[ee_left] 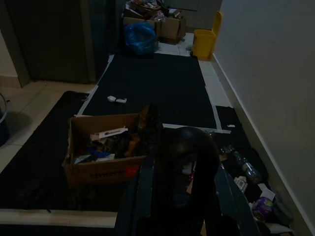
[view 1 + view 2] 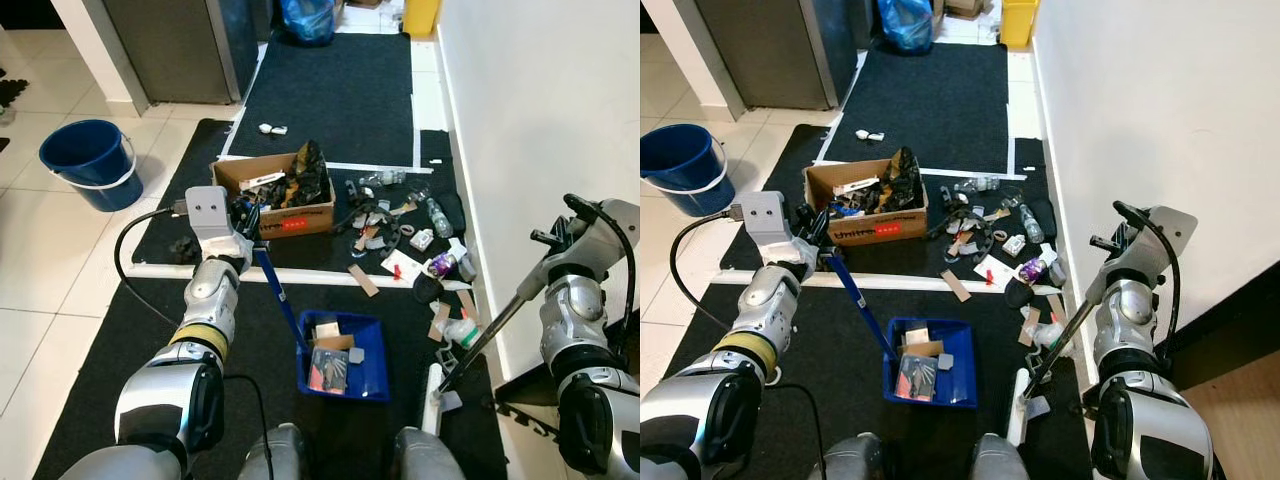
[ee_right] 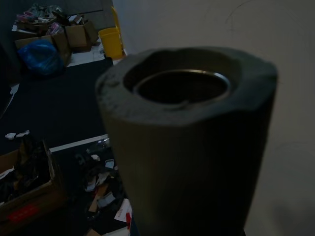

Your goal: Sweep floor

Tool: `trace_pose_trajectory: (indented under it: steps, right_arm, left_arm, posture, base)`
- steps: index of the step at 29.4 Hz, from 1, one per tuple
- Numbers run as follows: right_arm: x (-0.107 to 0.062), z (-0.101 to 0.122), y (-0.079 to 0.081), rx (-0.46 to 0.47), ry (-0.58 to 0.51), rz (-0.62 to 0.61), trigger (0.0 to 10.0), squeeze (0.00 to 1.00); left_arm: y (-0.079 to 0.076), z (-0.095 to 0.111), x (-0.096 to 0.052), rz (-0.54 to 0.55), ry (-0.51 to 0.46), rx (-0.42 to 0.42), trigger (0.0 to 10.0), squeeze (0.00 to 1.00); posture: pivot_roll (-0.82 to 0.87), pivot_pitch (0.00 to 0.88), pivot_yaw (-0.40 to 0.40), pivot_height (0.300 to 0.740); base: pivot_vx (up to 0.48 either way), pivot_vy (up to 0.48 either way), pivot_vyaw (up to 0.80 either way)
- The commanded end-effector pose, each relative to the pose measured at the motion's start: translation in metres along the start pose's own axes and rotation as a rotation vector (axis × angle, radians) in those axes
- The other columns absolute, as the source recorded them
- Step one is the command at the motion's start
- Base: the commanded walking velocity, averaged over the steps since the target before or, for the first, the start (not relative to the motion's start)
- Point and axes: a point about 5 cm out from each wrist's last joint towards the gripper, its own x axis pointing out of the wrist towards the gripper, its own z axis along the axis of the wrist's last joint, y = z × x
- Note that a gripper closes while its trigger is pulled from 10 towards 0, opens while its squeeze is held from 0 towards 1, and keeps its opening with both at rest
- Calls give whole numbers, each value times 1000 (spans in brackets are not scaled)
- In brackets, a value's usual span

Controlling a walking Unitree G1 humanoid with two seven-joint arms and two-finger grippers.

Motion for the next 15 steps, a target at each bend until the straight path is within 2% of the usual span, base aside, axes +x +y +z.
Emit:
trace_pose_trajectory:
  steps: [1, 7, 15]
  right_arm:
    - [4, 9, 0, 11, -36, -11, 10000, 0]
    - [5, 9, 3, 16, -35, -3, 10000, 0]
    - [7, 12, 7, 24, -43, 3, 10000, 0]
  left_arm:
    - [-7, 7, 5, -27, -31, 1, 10000, 0]
    - [-8, 9, 6, -37, -33, 5, 10000, 0]
    - [-11, 10, 8, -52, -34, 13, 10000, 0]
  posture:
    - [48, 0, 16, 740]
    - [45, 0, 19, 740]
    - [48, 0, 18, 740]
  base:
    - [319, 0, 0]
    - [339, 0, 0]
    - [480, 0, 0]
